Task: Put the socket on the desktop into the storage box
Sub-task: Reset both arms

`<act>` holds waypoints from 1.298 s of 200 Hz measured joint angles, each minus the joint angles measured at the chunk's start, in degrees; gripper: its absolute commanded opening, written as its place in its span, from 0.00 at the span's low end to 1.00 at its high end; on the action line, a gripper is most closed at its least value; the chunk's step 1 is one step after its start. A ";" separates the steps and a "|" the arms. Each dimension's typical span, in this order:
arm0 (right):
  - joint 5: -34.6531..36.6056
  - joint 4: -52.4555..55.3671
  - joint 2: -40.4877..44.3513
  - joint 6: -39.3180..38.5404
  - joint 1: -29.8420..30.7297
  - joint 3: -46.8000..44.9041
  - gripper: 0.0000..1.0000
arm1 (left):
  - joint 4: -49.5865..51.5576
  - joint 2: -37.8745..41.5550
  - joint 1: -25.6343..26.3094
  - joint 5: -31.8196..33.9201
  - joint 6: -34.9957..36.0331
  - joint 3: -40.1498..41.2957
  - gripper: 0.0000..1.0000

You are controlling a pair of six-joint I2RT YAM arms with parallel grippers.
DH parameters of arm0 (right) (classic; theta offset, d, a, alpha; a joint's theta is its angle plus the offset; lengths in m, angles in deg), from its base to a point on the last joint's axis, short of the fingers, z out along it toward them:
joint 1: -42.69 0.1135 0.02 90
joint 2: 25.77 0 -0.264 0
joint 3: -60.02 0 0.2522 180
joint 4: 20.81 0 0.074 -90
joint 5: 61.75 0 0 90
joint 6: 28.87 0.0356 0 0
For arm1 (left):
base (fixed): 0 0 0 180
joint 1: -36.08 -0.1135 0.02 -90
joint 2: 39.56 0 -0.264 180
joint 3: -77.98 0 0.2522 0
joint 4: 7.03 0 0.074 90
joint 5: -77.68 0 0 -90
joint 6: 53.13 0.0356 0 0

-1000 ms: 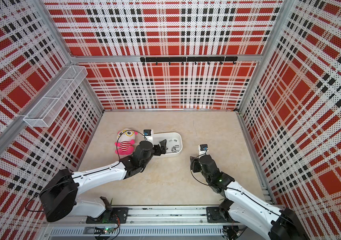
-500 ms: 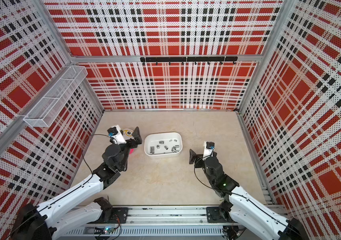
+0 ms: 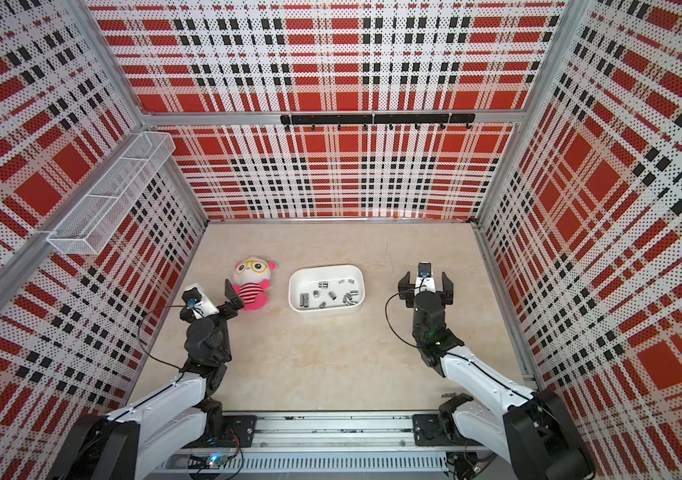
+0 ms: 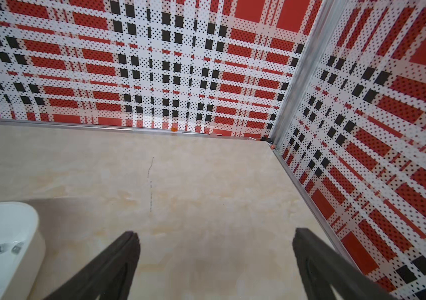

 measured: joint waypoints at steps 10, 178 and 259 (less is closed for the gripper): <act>-2.21 -2.01 0.61 0.28 -3.37 -2.16 1.00 | -2.36 -0.87 -1.33 -2.47 0.81 0.87 0.99; -20.24 -25.55 -25.46 -0.28 -14.69 -4.09 1.00 | -35.01 -33.40 -11.98 -28.65 1.77 1.38 0.99; -26.10 -27.15 -27.96 2.29 -17.57 -3.28 1.00 | -31.26 -33.38 -10.43 -21.62 -0.28 -3.04 0.99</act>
